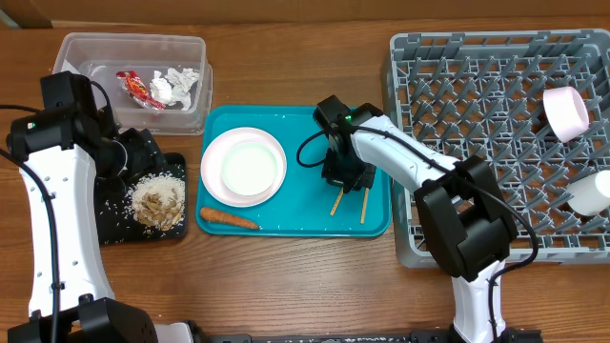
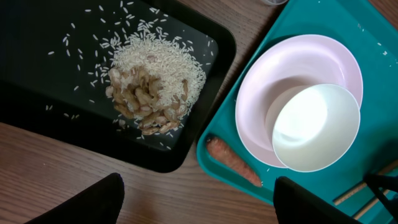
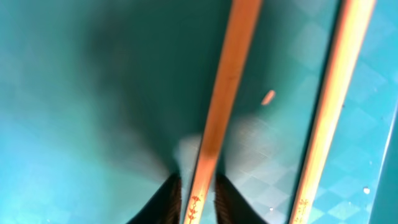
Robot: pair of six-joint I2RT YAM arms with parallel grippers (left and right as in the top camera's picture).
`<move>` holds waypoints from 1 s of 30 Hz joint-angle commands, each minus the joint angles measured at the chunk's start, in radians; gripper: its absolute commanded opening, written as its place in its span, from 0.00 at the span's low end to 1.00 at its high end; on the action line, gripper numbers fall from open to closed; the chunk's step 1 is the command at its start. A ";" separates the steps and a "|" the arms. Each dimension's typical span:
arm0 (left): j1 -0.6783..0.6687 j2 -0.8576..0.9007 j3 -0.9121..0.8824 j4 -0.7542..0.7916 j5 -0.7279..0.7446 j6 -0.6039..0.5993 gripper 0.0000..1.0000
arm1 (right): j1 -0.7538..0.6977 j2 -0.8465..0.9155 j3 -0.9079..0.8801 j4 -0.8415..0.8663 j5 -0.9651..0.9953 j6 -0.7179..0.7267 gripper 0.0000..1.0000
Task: Sort waste into correct bins and load items into the dishwasher
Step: 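Carry one chopstick with right gripper into the dish rack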
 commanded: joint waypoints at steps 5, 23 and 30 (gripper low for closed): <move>-0.002 -0.022 0.015 0.004 -0.007 -0.013 0.79 | 0.003 0.019 -0.025 0.002 -0.007 -0.002 0.04; -0.002 -0.022 0.015 0.005 -0.007 -0.013 0.79 | -0.059 -0.281 0.130 -0.205 0.057 -0.482 0.04; -0.002 -0.021 0.015 0.005 -0.007 -0.013 0.79 | -0.176 -0.375 0.130 -0.309 0.240 -0.639 0.04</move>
